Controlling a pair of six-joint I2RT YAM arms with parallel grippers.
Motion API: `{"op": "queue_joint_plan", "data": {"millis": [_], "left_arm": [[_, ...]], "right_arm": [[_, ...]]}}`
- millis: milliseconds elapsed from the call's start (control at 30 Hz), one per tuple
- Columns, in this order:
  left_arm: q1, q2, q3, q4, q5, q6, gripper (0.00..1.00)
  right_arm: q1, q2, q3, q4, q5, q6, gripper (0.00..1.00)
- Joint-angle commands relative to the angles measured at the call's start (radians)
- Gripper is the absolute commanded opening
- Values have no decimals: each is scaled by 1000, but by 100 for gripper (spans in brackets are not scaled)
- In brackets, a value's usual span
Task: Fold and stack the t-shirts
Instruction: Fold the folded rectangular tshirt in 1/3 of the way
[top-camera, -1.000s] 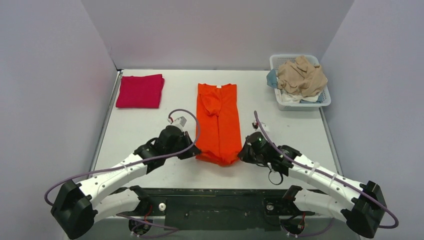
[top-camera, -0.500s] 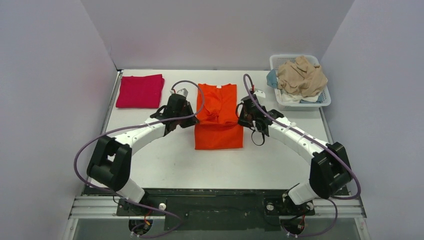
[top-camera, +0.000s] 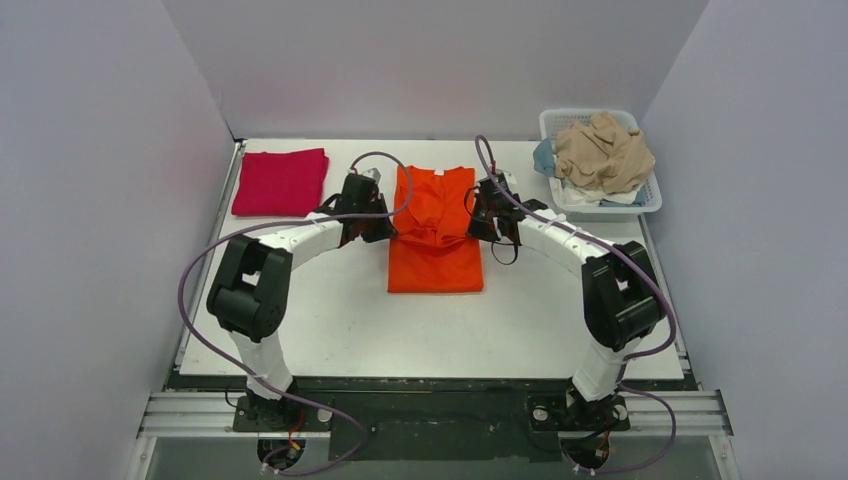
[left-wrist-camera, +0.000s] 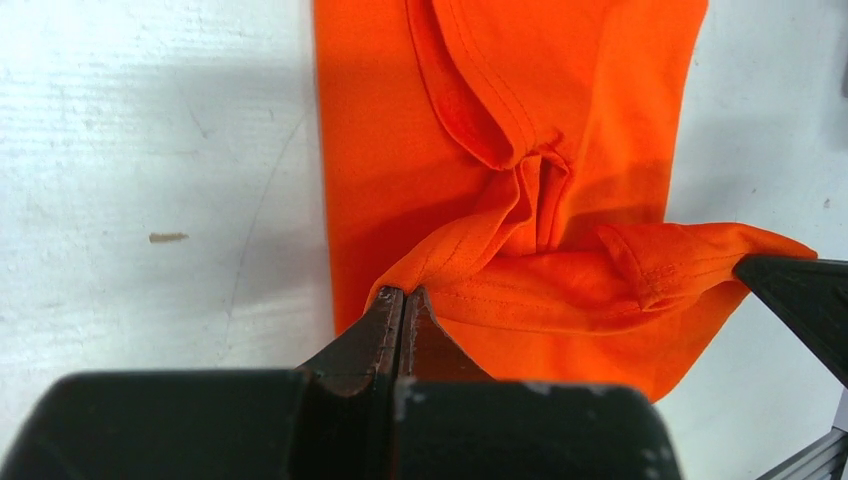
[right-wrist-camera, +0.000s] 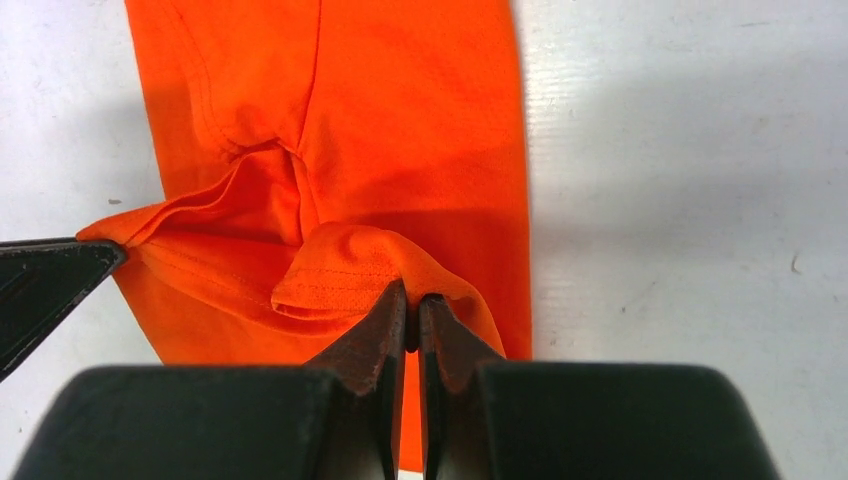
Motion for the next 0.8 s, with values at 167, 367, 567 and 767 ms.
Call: {"op": "queue_joint_plan", "data": {"millis": [167,367,567,767], "left_arm": [[35,134,160,-16,85,49,7],[47,111,205,-66,84,65,69],[54,-43,120,-66,60,63,82],[50,-223,-142,-49,53,16,86]], "right_arm": [[-52,120,92,40,-62,-2,0],[-74,130,135,0,-67,11,54],[-72,-3,53,-34,-34,13,85],[-29,-193,-213,-10,-24,70,84]]}}
